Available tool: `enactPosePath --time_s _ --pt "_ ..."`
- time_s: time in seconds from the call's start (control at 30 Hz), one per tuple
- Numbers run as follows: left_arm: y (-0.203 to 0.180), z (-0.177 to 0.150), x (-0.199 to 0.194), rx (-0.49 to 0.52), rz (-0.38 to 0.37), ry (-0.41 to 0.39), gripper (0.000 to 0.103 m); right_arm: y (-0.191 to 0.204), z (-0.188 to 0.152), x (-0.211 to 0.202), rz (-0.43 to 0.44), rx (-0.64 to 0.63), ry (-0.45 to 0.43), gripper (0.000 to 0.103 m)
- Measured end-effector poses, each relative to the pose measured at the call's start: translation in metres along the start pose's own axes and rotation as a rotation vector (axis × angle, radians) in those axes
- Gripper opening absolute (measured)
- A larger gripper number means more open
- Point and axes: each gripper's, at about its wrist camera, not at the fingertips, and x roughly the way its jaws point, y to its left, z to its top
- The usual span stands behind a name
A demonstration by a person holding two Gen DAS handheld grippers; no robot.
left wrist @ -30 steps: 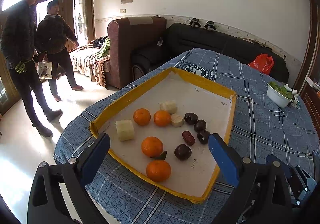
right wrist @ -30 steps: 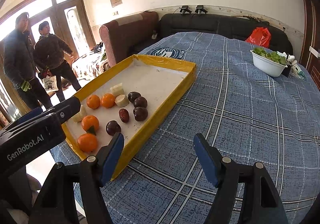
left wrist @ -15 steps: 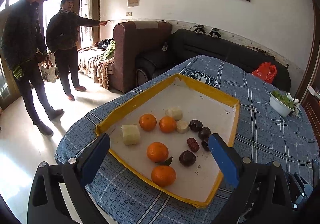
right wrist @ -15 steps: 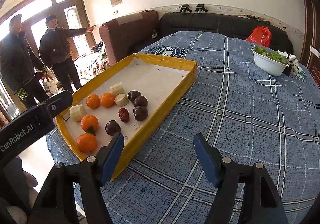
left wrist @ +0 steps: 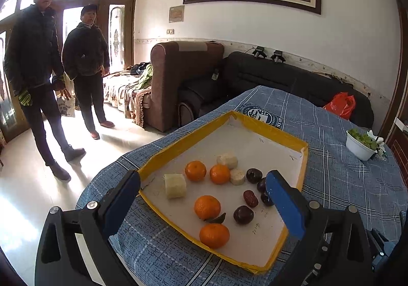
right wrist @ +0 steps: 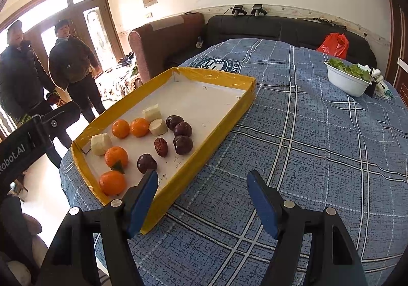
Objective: Organize fruits
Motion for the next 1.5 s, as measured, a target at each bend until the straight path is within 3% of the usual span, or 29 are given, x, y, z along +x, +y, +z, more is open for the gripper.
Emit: enactPosePath --time_s 0.13,0.3,0.47,0.67,0.93,1.2,1.37,1.5 --pt "0.011 0.008 -0.013 -0.005 0.029 -0.021 0.099 0.004 0.010 -0.005 0.019 -0.013 -0.041 0.077" --pt "0.043 0.023 -0.055 -0.017 0.152 -0.131 0.099 0.010 0.043 -0.016 0.073 -0.060 -0.157 0.082" --pt "0.077 0.034 -0.071 -0.055 0.254 -0.190 0.100 0.015 0.068 -0.009 0.098 -0.089 -0.169 0.082" --pt "0.085 0.039 -0.069 -0.047 0.290 -0.249 0.100 0.022 0.075 0.004 0.127 -0.046 -0.151 0.083" --pt "0.076 0.030 -0.055 -0.036 0.262 -0.248 0.101 0.039 0.064 0.017 0.124 -0.115 -0.126 0.083" --pt "0.066 0.024 -0.056 -0.038 0.252 -0.265 0.103 0.033 0.050 0.016 0.130 -0.120 -0.114 0.084" --pt "0.041 0.017 -0.038 -0.002 0.167 -0.214 0.103 0.034 0.032 0.010 0.146 -0.124 -0.103 0.085" --pt "0.014 0.003 -0.022 0.057 0.068 -0.161 0.103 0.031 0.024 0.003 0.067 -0.148 -0.100 0.085"
